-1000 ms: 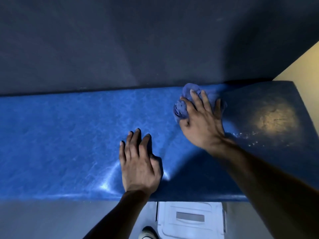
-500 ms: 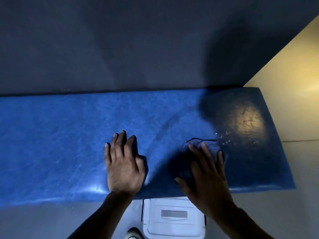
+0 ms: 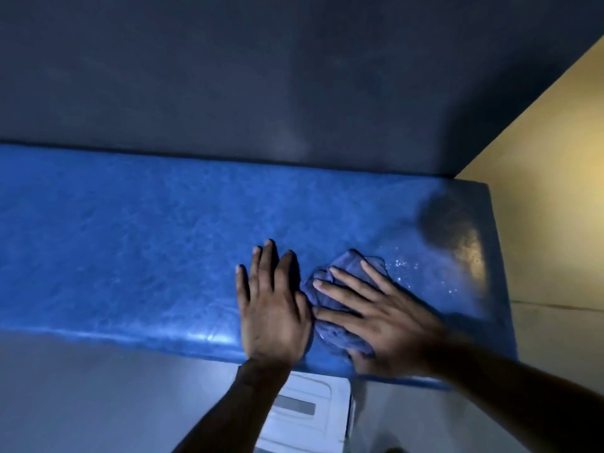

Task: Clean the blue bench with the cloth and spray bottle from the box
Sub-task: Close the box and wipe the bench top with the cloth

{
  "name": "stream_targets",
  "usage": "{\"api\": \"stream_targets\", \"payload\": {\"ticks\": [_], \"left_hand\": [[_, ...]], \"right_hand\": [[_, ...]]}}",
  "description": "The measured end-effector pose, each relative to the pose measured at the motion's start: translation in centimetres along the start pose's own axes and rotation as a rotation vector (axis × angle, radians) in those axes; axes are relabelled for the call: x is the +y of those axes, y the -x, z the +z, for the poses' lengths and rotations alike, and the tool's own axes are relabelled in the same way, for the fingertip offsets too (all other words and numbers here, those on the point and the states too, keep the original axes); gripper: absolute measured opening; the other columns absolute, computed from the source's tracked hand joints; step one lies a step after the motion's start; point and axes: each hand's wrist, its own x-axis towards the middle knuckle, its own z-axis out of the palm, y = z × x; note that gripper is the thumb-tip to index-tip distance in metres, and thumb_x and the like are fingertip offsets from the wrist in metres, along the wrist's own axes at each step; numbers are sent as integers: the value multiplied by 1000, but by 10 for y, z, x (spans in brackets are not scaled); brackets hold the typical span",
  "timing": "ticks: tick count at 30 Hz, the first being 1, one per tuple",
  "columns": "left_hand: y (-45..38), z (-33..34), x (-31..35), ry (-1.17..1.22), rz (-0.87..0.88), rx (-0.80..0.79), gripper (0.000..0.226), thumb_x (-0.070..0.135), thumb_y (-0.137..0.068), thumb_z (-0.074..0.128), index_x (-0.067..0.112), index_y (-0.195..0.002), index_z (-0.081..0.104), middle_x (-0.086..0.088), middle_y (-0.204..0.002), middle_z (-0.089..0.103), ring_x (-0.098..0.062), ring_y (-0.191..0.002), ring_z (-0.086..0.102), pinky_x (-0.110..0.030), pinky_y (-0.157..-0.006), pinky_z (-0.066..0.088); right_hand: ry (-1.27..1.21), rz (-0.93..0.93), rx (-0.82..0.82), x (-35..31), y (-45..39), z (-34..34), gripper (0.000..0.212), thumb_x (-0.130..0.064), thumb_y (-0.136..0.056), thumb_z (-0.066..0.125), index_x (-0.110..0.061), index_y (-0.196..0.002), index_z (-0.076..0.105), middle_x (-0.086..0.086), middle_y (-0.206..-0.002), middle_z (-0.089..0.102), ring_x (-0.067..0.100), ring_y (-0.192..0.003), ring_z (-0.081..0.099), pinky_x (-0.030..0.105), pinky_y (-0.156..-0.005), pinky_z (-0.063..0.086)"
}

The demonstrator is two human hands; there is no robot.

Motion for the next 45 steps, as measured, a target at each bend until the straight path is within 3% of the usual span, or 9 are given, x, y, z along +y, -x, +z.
{"api": "stream_targets", "payload": {"ticks": [4,8,14,20,23,26,34,39,45], "left_hand": [[-1,5,0,13,-12,63,60,29,-87,47,18,-146,49,-9,-164,34,-27,-156,25,-53,-127,16],[0,7,3,19,-38,103,59,29,-87,46,19,-145,50,-8,-163,37,-26,-155,28,-52,-127,16],[0,10,4,38,-39,135,58,30,-87,41,19,-143,52,-9,-162,39,-25,-155,29,-52,-127,16],[1,12,3,36,-37,133,56,29,-89,42,20,-144,50,-7,-163,37,-25,-155,27,-51,-127,15],[2,11,5,43,-46,126,57,29,-88,42,20,-144,49,-6,-163,37,-24,-155,27,-50,-128,13],[2,9,7,45,-55,109,59,29,-86,42,21,-144,48,-6,-164,35,-24,-156,26,-50,-128,12],[5,5,16,52,-83,73,62,34,-85,36,21,-146,44,-7,-166,30,-25,-157,21,-52,-128,10],[3,6,37,34,-98,68,66,38,-85,36,13,-146,46,-13,-163,34,-31,-155,25,-53,-127,11],[6,28,102,27,139,-6,63,34,-88,40,17,-148,47,-8,-166,33,-27,-157,23,-53,-126,18]], "right_hand": [[57,-135,-50,49,-14,-7,79,-55,-80,49,-38,-155,36,0,-171,20,24,-159,8,55,-126,11],[91,-79,-5,87,-32,-8,77,-60,-81,48,-36,-154,40,1,-169,26,27,-158,17,57,-125,13],[-54,285,11,114,-67,-17,81,-68,-82,38,-45,-157,23,-8,-172,11,20,-160,3,61,-124,7],[-193,720,109,94,-88,-11,76,-64,-86,42,-41,-157,25,-4,-172,10,26,-159,2,71,-119,5],[-196,810,157,75,-77,-2,74,-62,-88,41,-37,-156,32,2,-170,18,32,-158,7,74,-116,9],[-170,808,212,56,-49,4,71,-59,-85,42,-33,-151,45,6,-168,28,35,-157,17,73,-115,14],[-125,741,267,-4,30,17,68,-51,-79,58,-32,-144,55,4,-164,38,33,-155,26,73,-116,18],[-99,525,276,-6,77,27,68,-47,-71,65,-32,-138,62,2,-162,40,31,-154,27,71,-114,25],[-84,194,259,25,124,22,69,-41,-76,63,-33,-144,57,1,-164,36,29,-155,27,67,-115,30]]}}
